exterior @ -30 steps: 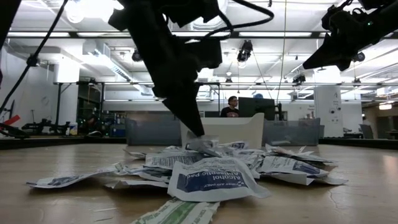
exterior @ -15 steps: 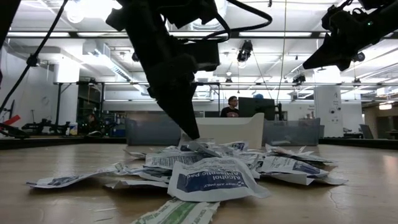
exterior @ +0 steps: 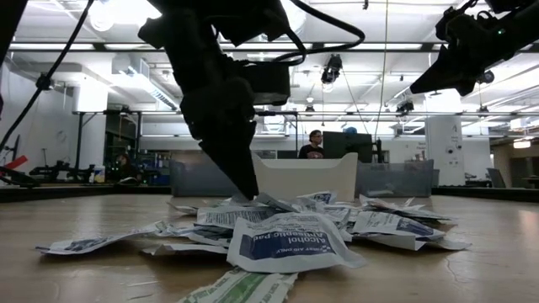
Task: Pick & Place First Aid Supplies
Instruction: Put the blue alcohol pad into the middle gray bin
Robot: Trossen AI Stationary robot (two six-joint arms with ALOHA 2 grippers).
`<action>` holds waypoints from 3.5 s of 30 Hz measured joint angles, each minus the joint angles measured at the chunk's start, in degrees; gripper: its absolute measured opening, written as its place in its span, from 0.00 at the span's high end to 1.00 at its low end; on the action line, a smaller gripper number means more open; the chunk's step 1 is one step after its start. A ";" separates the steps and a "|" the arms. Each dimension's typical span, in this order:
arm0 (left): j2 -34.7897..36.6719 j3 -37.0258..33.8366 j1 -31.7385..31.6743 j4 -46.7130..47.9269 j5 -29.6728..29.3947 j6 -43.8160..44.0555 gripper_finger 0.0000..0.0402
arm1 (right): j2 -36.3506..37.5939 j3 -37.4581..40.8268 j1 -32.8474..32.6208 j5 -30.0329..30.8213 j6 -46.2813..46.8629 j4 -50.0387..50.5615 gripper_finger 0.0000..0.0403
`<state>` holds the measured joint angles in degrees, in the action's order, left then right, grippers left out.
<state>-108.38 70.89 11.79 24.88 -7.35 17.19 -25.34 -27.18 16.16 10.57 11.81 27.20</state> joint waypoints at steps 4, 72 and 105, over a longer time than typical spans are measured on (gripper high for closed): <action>0.00 0.00 -0.17 0.04 0.00 -0.02 0.83 | 0.00 0.00 -0.01 0.00 0.04 0.00 0.90; 4.41 -2.78 -0.28 -0.33 -4.51 -4.18 1.00 | 0.04 0.00 0.01 0.02 0.02 0.00 0.90; 5.29 19.41 -27.71 -9.86 -21.41 -43.45 1.00 | 0.04 0.11 -0.01 0.02 0.00 0.07 0.90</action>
<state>-103.09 90.30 -15.92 15.02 -28.76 -26.26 -25.30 -27.07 16.15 10.59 11.81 27.27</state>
